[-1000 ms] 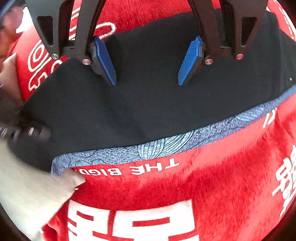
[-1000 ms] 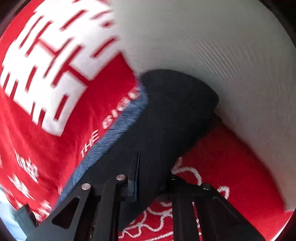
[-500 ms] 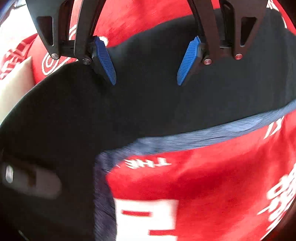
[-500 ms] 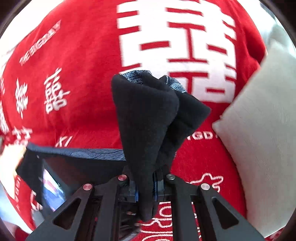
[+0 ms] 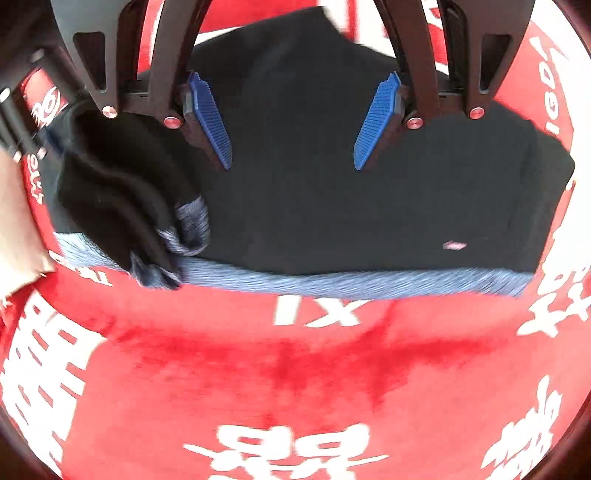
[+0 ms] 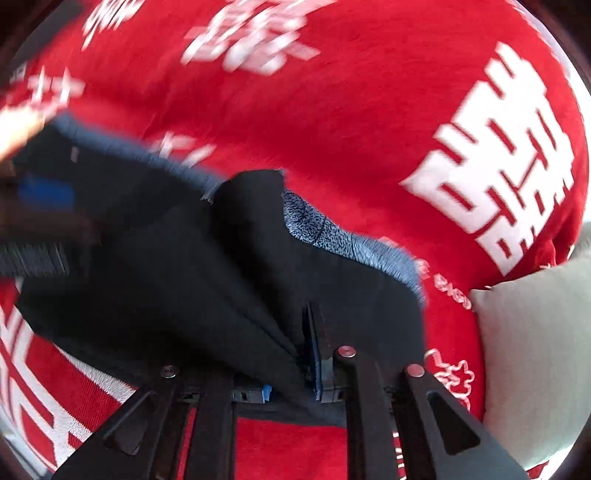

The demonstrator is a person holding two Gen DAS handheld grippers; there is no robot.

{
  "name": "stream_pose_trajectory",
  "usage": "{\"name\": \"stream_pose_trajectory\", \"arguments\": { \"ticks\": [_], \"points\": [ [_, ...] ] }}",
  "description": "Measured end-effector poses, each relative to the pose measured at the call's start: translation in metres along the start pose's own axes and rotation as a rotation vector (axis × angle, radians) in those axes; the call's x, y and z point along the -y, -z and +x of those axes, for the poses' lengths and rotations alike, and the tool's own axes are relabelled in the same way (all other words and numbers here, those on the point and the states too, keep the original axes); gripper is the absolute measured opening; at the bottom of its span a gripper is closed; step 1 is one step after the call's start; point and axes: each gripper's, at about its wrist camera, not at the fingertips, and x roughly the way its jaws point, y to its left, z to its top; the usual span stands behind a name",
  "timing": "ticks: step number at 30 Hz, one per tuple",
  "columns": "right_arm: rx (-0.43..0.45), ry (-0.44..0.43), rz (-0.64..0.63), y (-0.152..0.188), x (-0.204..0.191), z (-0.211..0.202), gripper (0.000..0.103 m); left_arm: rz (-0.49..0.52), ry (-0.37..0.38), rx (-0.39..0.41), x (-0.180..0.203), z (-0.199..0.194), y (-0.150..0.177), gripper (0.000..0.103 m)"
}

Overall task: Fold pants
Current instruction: 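Lift the leg end with the right gripper and fold it toward the left gripper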

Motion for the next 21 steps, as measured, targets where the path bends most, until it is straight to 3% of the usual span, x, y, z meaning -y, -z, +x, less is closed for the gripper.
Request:
{"name": "stream_pose_trajectory", "arguments": {
  "ticks": [1,3,6,10,12,17,21],
  "points": [
    [-0.006,0.033,-0.035,0.001,-0.013,0.004,0.022,-0.007,-0.003,-0.004,-0.007,0.001,0.004,0.070],
    [-0.007,0.119,-0.114,0.007,-0.035,0.009,0.029,-0.017,-0.003,-0.009,-0.015,0.003,0.005,0.084],
    [-0.002,0.172,-0.166,0.012,-0.047,0.005,0.038,-0.015,0.017,-0.005,-0.024,-0.001,0.004,0.084],
    [0.014,0.060,-0.131,0.013,-0.038,-0.019,0.065,0.015,0.061,-0.015,-0.017,-0.008,-0.002,0.084],
    [0.004,-0.044,-0.046,0.015,-0.018,-0.032,0.070,0.047,0.106,-0.022,-0.006,-0.013,-0.006,0.084],
    [-0.046,-0.194,0.196,0.028,0.048,-0.045,0.070,0.125,0.231,-0.020,0.031,-0.027,-0.018,0.084],
    [-0.094,-0.232,0.356,0.042,0.091,-0.038,0.070,0.154,0.335,-0.068,0.059,-0.025,-0.025,0.084]
  ]
}}
